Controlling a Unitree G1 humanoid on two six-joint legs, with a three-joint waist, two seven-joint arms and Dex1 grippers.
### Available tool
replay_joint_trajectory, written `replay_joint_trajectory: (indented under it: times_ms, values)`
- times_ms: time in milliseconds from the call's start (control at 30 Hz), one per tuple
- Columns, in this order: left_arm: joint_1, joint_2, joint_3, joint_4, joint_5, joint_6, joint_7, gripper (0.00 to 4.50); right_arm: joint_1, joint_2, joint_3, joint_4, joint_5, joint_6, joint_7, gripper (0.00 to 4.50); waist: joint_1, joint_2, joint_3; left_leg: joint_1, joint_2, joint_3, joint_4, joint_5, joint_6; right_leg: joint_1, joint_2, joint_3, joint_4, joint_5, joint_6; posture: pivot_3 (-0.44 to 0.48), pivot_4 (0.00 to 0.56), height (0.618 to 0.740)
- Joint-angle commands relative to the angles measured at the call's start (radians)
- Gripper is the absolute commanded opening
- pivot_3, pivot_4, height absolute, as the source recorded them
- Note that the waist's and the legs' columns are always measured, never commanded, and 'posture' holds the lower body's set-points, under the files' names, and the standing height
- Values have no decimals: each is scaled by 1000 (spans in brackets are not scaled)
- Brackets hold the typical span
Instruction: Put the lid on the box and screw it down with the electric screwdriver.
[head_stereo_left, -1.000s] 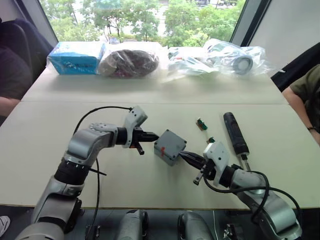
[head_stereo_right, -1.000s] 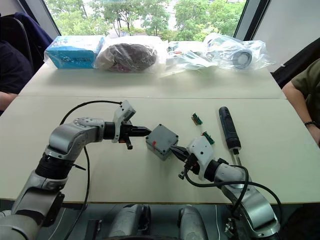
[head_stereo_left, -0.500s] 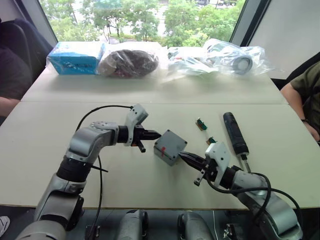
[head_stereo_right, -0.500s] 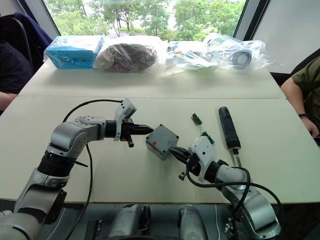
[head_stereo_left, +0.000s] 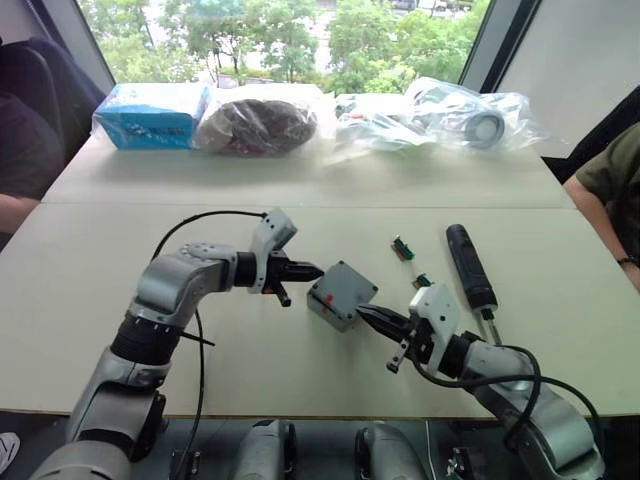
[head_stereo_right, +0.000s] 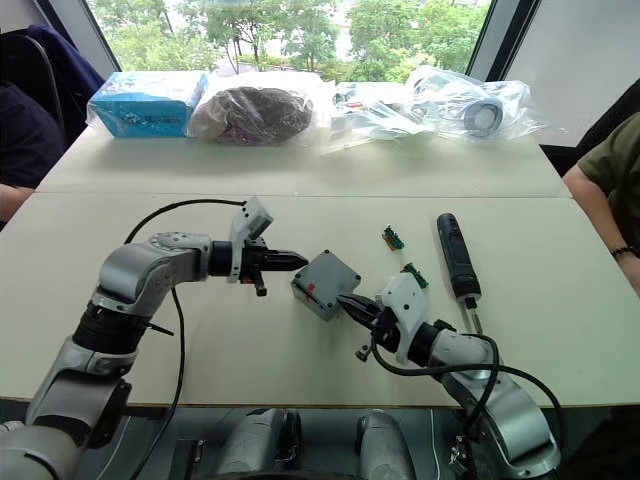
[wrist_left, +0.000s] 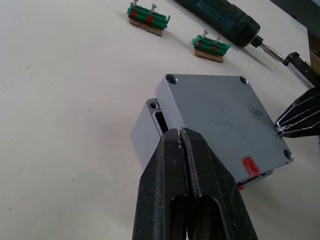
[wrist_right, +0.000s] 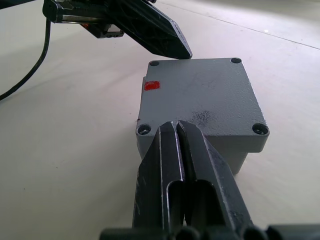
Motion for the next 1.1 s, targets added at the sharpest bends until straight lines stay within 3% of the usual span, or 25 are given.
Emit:
replay_joint_trajectory:
  times_ms: [33,533,1100]
  values:
    - [0,17,11,-8,-1,-16,-9,0,-17,6,3,-7,-7,-24,7,18,0,0,0,0,0,0,0,0,0,0,0,0,0,0,0,0,150,740]
    - [-29,12,30,12,-12,-23,-3,0,27,-43,-115,-41,76,3,51,18,1,0,0,0,0,0,0,0,0,0,1,0,0,0,0,0,150,740]
    - [-20,13,22,-15,-23,0,-6,0,-25,-18,-41,53,-29,-56,43,18,0,0,0,0,1,-1,0,0,-1,0,2,0,0,0,0,0,150,740]
